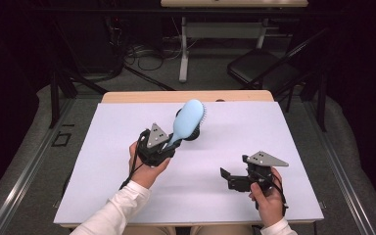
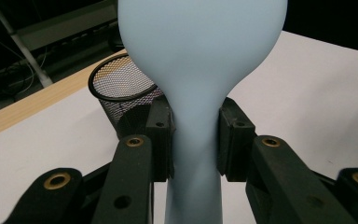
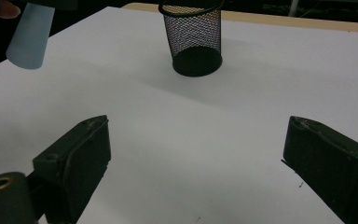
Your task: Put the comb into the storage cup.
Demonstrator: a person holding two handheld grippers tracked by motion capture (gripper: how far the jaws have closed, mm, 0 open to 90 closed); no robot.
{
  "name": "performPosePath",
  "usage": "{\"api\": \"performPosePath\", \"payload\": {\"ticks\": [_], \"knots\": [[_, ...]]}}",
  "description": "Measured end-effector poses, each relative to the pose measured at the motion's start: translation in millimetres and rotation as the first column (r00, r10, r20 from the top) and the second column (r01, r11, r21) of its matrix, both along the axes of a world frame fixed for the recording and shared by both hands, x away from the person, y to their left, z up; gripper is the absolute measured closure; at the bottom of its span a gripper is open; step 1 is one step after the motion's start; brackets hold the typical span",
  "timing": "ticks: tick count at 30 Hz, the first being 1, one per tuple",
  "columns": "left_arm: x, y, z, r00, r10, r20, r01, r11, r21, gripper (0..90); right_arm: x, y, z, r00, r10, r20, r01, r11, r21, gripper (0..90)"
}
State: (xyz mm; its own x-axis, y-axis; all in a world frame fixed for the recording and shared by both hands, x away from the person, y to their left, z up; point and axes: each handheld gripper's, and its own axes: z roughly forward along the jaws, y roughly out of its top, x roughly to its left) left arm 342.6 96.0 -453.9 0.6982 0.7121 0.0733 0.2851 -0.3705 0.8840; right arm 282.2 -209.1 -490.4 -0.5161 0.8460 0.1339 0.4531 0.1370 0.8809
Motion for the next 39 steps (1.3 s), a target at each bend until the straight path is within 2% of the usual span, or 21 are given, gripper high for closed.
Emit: {"api": "performPosePath", "payload": {"ticks": [12,20,26,31,39], "knots": [[-0.3,0.6,-1.4,1.0000,-0.002,-0.003,0.002,1.0000,-0.003,70.1,12.0,5.4,9.2,0.9995,0.008,-0.031,-0.007,0.9997,0.021,7.0],[-1.3,0.5,-1.5,1.0000,-0.001,0.001,0.001,1.0000,-0.006,70.1,18.2,8.7,16.6,0.9994,0.020,-0.029,-0.019,0.9991,0.038,7.0],[-2.0,0.4,-1.5,1.0000,-0.002,0.003,0.002,1.0000,-0.008,70.1,23.2,10.4,21.4,0.9988,0.026,-0.041,-0.023,0.9971,0.073,7.1],[-2.6,-0.6,-2.2,1.0000,-0.003,0.003,0.003,1.0000,-0.005,70.1,26.1,11.5,25.8,0.9986,0.032,-0.042,-0.028,0.9969,0.073,7.1],[-3.3,-1.5,-2.1,1.0000,-0.004,0.007,0.004,1.0000,-0.004,70.1,33.8,15.8,39.2,0.9959,0.067,-0.062,-0.060,0.9924,0.108,7.1]]}}
